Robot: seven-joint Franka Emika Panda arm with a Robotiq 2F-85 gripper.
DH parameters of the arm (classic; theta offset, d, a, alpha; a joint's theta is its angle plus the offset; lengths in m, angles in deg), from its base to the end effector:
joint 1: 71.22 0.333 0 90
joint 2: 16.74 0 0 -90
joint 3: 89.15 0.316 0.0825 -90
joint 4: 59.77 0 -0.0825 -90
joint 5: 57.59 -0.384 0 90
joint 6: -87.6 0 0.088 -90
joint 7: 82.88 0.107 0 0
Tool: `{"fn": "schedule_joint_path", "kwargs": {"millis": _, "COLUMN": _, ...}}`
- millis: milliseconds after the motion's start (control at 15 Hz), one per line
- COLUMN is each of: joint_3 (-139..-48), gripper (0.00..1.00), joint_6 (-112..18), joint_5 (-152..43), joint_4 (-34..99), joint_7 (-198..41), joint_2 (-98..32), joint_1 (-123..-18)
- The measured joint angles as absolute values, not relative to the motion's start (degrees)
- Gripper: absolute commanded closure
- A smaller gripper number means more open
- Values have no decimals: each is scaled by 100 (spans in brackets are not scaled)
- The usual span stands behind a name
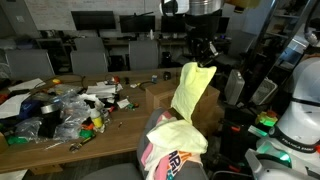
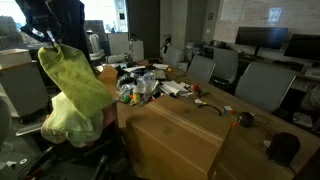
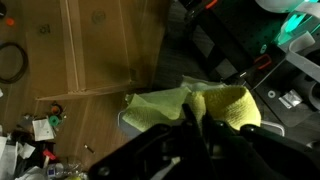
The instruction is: Remove all the clothes from the top of the box and hang them on the chair
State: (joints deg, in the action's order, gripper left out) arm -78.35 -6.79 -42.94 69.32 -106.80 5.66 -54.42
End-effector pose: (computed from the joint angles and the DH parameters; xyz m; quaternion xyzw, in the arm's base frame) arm 0.3741 0.1743 0.5040 0.8777 0.4379 -0.1061 0.1631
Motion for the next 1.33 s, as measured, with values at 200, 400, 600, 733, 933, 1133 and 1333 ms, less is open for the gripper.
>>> {"fn": "schedule_joint_path", "kwargs": {"millis": 200, "joint_3": -7842, "gripper": 98, "joint_6": -907, "joint_5": -4319, "joint_4": 6863, "joint_7": -10705, "joint_2": 254, "joint_1": -5442}}
{"fn": "schedule_joint_path", "kwargs": {"millis": 400, "joint_3": -7827, "gripper": 98, "joint_6": -1071, "joint_5": -4379, "joint_4": 6826, "joint_7": -10714, "joint_2": -99, "joint_1": -5442}}
{"fn": "schedule_joint_path", "kwargs": {"millis": 600, "joint_3": -7776, "gripper": 98, "joint_6": -1157, "joint_5": -4582, "joint_4": 6747, "joint_7": -10715, "joint_2": -481, "joint_1": -5440}}
{"fn": "schedule_joint_path", "kwargs": {"millis": 733, "joint_3": -7723, "gripper": 98, "joint_6": -1183, "joint_5": -4748, "joint_4": 6647, "joint_7": -10715, "joint_2": -749, "joint_1": -5438}}
{"fn": "schedule_joint_path", "kwargs": {"millis": 933, "joint_3": -7635, "gripper": 98, "joint_6": -1184, "joint_5": -4927, "joint_4": 6452, "joint_7": -10715, "joint_2": -1147, "joint_1": -5437}}
{"fn": "schedule_joint_path", "kwargs": {"millis": 1133, "joint_3": -7569, "gripper": 98, "joint_6": -1183, "joint_5": -5041, "joint_4": 6265, "joint_7": -10715, "joint_2": -1507, "joint_1": -5437}}
{"fn": "schedule_joint_path", "kwargs": {"millis": 1333, "joint_3": -7562, "gripper": 98, "joint_6": -1183, "joint_5": -5175, "joint_4": 6120, "joint_7": -10715, "joint_2": -1800, "joint_1": -5448}}
